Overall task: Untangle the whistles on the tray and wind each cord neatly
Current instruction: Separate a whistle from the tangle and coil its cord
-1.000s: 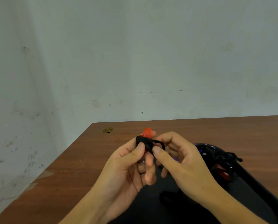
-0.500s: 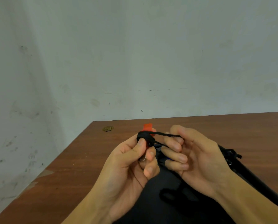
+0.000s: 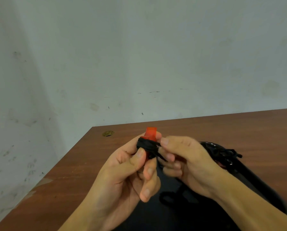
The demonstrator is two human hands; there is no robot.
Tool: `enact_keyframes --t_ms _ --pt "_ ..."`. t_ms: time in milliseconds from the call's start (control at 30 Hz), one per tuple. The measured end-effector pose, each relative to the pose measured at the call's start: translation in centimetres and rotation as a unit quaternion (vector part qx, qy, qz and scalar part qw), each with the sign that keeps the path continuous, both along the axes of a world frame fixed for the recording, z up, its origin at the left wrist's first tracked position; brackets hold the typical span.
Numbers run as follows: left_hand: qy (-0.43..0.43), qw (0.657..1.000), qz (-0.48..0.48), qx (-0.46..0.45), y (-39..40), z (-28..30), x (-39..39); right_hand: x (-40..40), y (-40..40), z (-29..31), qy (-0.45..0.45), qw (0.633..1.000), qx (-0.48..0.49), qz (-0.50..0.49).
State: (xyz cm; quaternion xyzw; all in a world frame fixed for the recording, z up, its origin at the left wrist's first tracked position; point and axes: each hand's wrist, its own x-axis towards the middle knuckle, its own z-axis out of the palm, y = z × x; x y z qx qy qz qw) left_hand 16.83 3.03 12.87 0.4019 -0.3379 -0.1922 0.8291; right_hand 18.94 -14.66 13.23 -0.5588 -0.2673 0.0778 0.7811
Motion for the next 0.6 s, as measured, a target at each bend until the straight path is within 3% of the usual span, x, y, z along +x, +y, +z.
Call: enact_keyframes --t_ms 67,133,167,267,333,433,500,600 --pt "-0.055 0.997 0.01 0.053 0.2 0.0 -0.3 -0.3 0.3 -0.1 0.107 0.992 0.005 0.068" --pt "-0.168 0.968 0.067 0.175 0.6 0.3 -0.8 -0.4 0.2 0.0 0.138 0.988 -0.034 0.067" --pt "-0.241 0.929 0.114 0.258 0.9 0.5 -1.0 -0.3 0.0 0.0 0.141 0.987 -0.063 0.047" --pt "-0.414 0.744 0.231 0.47 1.2 1.0 -1.2 0.4 -0.6 -0.3 0.135 0.98 -0.14 -0.049" --pt "-0.464 0.679 0.242 0.514 0.9 1.2 -1.3 0.6 -0.7 -0.5 0.09 0.973 -0.187 -0.099" --pt "-0.498 0.628 0.241 0.547 0.9 0.8 -0.9 0.5 -0.2 -0.5 -0.037 0.945 -0.274 -0.173" --pt "-0.498 0.612 0.258 0.557 1.1 0.4 -0.6 0.3 -0.1 -0.5 -0.131 0.916 -0.309 -0.221" --pt "-0.468 0.661 0.281 0.515 0.7 0.3 -0.5 0.0 -0.3 -0.5 -0.223 0.891 -0.305 -0.251"
